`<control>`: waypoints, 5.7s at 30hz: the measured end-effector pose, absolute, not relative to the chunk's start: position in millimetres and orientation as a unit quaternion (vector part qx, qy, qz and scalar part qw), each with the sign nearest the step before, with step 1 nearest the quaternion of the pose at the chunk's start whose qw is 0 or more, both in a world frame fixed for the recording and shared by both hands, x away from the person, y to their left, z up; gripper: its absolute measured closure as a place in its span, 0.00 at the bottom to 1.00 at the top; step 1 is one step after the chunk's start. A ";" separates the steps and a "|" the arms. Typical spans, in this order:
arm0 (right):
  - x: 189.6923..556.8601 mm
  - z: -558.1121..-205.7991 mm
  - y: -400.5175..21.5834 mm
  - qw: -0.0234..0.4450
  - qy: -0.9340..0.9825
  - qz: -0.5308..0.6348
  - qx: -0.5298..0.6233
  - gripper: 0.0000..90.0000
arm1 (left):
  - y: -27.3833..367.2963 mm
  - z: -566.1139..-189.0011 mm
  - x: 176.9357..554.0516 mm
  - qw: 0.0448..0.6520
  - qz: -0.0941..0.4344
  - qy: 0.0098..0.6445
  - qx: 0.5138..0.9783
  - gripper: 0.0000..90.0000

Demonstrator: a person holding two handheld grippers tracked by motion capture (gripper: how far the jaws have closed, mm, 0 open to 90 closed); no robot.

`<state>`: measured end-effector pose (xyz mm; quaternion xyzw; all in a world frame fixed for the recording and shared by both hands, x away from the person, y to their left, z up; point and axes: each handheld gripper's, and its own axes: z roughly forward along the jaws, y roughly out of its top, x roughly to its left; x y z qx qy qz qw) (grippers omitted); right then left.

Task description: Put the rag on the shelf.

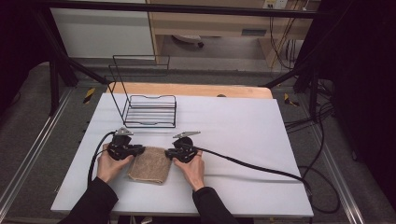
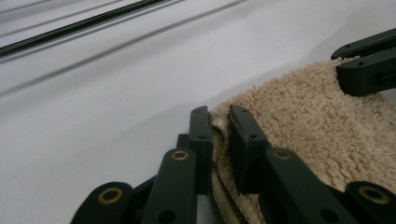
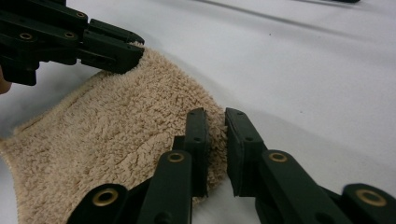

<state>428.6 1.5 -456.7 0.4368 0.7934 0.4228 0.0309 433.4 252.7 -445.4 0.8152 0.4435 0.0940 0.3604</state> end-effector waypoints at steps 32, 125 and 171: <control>404.1 -415.5 -8.5 0.067 0.782 0.501 0.364 0.94 | 272.4 -402.3 395.5 0.457 0.132 0.413 0.777 0.95; 402.8 -254.4 -15.3 0.244 0.714 0.612 0.236 0.95 | 271.7 -266.9 385.2 0.619 0.286 0.338 0.649 0.95; 458.9 -194.5 3.7 0.285 0.685 0.628 0.233 0.95 | 281.1 -207.6 433.2 0.639 0.314 0.343 0.613 0.95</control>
